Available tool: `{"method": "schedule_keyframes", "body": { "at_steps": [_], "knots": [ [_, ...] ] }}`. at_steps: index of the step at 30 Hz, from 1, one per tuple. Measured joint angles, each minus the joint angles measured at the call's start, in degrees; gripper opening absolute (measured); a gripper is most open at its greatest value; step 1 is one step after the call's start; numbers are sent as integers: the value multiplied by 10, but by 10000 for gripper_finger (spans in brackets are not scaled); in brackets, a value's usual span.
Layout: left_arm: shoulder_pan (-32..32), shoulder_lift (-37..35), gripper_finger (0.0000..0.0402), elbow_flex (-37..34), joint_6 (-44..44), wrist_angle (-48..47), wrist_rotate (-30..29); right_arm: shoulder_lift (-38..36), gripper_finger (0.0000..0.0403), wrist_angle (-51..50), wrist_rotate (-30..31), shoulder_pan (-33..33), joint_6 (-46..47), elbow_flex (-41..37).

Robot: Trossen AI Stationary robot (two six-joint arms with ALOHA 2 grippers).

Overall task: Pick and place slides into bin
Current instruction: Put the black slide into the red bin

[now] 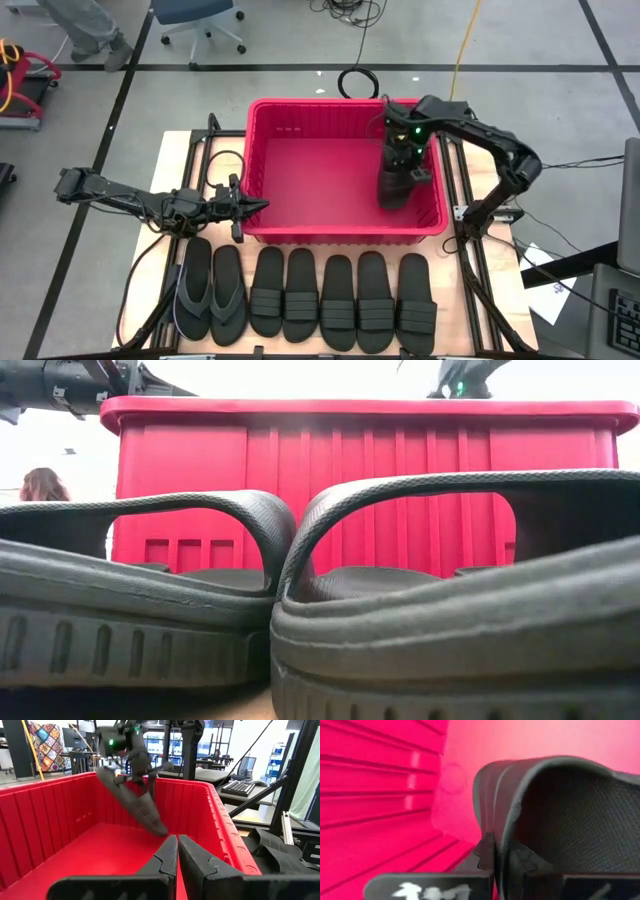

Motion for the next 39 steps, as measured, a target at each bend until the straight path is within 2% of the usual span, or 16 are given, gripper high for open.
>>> {"method": "schedule_keyframes", "body": {
  "at_steps": [3,9,26,34,39],
  "knots": [
    [0,0,21,0,1,0,0,11,4,29,-5,-3,5,-25],
    [0,0,21,0,29,0,1,45,5,7,-4,-3,-13,-48],
    [0,0,21,0,45,0,-1,118,6,16,-19,-25,-41,-49],
    [0,0,21,0,46,-1,-1,118,25,30,11,-40,17,-49],
    [0,0,21,0,46,-1,-1,118,8,15,11,-41,23,-49]
  ]
}}
